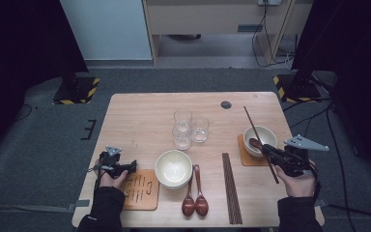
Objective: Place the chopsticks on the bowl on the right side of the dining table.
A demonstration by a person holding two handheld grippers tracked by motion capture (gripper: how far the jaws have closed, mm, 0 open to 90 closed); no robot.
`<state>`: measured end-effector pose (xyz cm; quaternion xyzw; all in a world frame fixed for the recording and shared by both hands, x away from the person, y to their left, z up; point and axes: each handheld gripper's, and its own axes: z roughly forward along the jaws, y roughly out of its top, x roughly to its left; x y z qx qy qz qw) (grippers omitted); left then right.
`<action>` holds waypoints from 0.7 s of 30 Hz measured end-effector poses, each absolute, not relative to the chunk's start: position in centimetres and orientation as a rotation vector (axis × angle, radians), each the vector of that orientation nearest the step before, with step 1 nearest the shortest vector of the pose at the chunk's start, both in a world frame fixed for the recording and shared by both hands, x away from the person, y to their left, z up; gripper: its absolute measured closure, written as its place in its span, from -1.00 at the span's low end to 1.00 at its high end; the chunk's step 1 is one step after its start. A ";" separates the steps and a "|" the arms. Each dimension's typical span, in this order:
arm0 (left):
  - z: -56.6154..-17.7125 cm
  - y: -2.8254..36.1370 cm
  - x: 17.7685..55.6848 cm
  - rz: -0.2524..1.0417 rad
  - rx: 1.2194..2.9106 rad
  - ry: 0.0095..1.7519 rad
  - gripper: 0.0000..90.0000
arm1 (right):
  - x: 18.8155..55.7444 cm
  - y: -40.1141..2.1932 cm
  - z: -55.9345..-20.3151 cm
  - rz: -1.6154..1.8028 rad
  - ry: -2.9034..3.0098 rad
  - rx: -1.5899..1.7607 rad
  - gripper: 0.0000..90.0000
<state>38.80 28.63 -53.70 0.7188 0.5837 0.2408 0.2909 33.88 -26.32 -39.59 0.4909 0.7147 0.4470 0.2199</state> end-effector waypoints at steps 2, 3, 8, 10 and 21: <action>-53.7 28.6 38.8 0.642 1.917 1.557 -1.00 | 34.0 -26.7 -39.4 1.239 1.969 1.361 0.88; -53.7 28.6 38.8 0.642 1.917 1.557 -1.00 | 34.1 -26.8 -39.4 1.241 1.964 1.363 0.88; -53.7 28.6 38.8 0.642 1.917 1.557 -1.00 | 34.6 -27.6 -39.1 1.238 1.957 1.368 0.88; -53.7 28.6 38.8 0.642 1.917 1.557 -1.00 | 34.8 -27.8 -39.1 1.236 1.954 1.376 0.88; -53.7 28.6 38.8 0.642 1.917 1.557 -1.00 | 35.8 -29.5 -39.6 1.209 1.945 1.412 0.88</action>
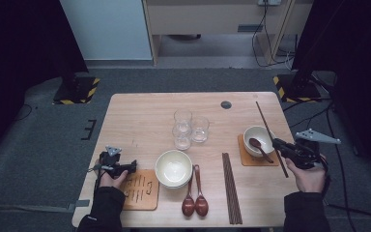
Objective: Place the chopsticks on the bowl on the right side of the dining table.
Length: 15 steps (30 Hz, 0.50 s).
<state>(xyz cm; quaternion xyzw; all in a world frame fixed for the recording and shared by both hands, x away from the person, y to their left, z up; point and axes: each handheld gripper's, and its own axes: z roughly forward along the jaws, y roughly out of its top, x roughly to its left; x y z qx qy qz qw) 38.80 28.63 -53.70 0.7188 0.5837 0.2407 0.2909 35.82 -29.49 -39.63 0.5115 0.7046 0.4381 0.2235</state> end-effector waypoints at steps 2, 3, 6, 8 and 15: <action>-53.7 28.6 38.8 0.642 1.917 1.557 -1.00 | 36.1 -29.7 -39.8 1.202 1.947 1.413 0.88; -53.7 28.6 38.8 0.642 1.917 1.557 -1.00 | 36.3 -29.9 -39.9 1.198 1.948 1.416 0.88; -53.7 28.6 38.8 0.642 1.916 1.557 -1.00 | 36.8 -30.1 -40.2 1.185 1.949 1.424 0.88; -53.7 28.6 38.8 0.642 1.917 1.557 -1.00 | 37.0 -30.3 -40.4 1.176 1.953 1.428 0.88; -53.7 28.6 38.8 0.642 1.916 1.557 -1.00 | 37.9 -30.8 -41.0 1.161 1.961 1.430 0.88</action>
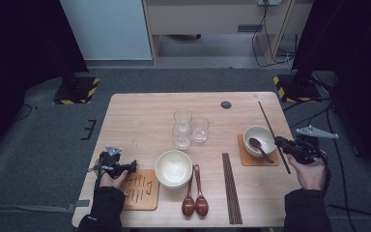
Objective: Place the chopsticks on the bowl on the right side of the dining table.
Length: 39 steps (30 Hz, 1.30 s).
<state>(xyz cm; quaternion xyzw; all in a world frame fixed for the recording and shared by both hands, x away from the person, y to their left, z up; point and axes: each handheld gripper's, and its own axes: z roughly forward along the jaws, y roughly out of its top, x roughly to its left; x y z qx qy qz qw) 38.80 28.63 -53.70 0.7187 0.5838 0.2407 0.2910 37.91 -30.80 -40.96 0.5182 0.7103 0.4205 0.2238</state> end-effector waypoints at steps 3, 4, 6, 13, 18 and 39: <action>-53.7 28.6 38.8 0.642 1.917 1.557 -1.00 | 38.4 -30.9 -41.2 1.155 1.962 1.434 0.88; -53.7 28.6 38.8 0.642 1.917 1.556 -1.00 | 38.6 -30.9 -41.3 1.149 1.966 1.429 0.88; -53.7 28.6 38.8 0.642 1.917 1.556 -1.00 | 38.9 -30.9 -41.5 1.141 1.968 1.427 0.88; -53.7 28.6 38.8 0.641 1.917 1.556 -1.00 | 39.9 -30.9 -42.1 1.119 1.980 1.425 0.88; -53.7 28.6 38.8 0.641 1.917 1.556 -1.00 | 40.8 -30.9 -42.7 1.101 1.993 1.435 0.88; -53.7 28.6 38.8 0.641 1.917 1.556 -1.00 | 43.2 -30.2 -45.2 1.006 2.074 1.440 0.88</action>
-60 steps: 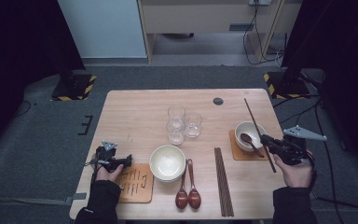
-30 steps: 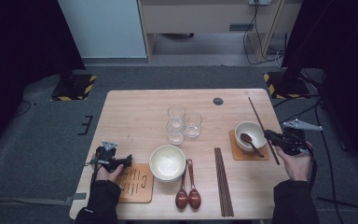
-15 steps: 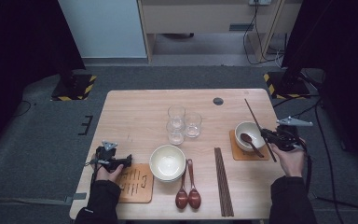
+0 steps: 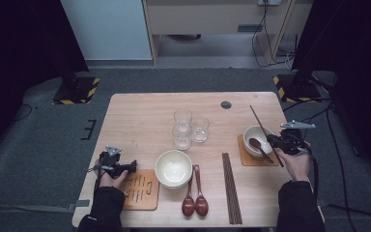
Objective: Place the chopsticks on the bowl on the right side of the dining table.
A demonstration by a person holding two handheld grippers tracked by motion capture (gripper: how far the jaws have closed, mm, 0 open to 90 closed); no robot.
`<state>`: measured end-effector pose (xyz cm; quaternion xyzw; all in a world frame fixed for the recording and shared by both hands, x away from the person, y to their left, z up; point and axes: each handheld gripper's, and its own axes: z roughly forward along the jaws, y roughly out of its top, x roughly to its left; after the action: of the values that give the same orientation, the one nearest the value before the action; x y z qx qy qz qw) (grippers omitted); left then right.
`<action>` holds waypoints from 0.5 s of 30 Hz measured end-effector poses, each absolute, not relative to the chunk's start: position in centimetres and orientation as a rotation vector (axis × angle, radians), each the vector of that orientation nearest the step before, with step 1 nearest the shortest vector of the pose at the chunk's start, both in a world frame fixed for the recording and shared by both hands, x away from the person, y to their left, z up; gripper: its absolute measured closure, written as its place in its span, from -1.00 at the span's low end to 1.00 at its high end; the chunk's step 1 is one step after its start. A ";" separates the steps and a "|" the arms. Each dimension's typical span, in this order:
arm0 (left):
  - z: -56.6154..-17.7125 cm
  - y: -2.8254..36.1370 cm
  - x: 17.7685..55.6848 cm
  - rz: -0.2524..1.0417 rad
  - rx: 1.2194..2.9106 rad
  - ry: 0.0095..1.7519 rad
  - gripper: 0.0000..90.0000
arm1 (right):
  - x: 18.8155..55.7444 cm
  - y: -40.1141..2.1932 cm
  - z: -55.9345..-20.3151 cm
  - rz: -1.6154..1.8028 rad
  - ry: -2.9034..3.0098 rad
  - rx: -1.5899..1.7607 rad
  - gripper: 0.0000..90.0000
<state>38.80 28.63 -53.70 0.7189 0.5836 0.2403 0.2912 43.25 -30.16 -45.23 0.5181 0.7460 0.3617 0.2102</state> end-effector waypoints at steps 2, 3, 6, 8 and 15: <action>-53.7 28.6 38.8 0.641 1.917 1.556 -1.00 | 43.4 -30.1 -45.4 1.003 2.079 1.443 0.88; -53.7 28.6 38.8 0.641 1.917 1.556 -1.00 | 43.4 -30.0 -45.4 0.998 2.084 1.446 0.88; -53.7 28.6 38.8 0.641 1.917 1.556 -1.00 | 43.6 -29.9 -45.6 0.995 2.094 1.438 0.88; -53.7 28.6 38.8 0.641 1.917 1.556 -1.00 | 43.7 -29.8 -45.7 0.993 2.099 1.444 0.88; -53.7 28.6 38.8 0.641 1.917 1.556 -1.00 | 43.8 -29.5 -46.0 0.975 2.128 1.437 0.88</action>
<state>38.80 28.63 -53.70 0.7189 0.5836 0.2403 0.2912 43.77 -29.53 -46.00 0.5131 0.7597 0.3481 0.1960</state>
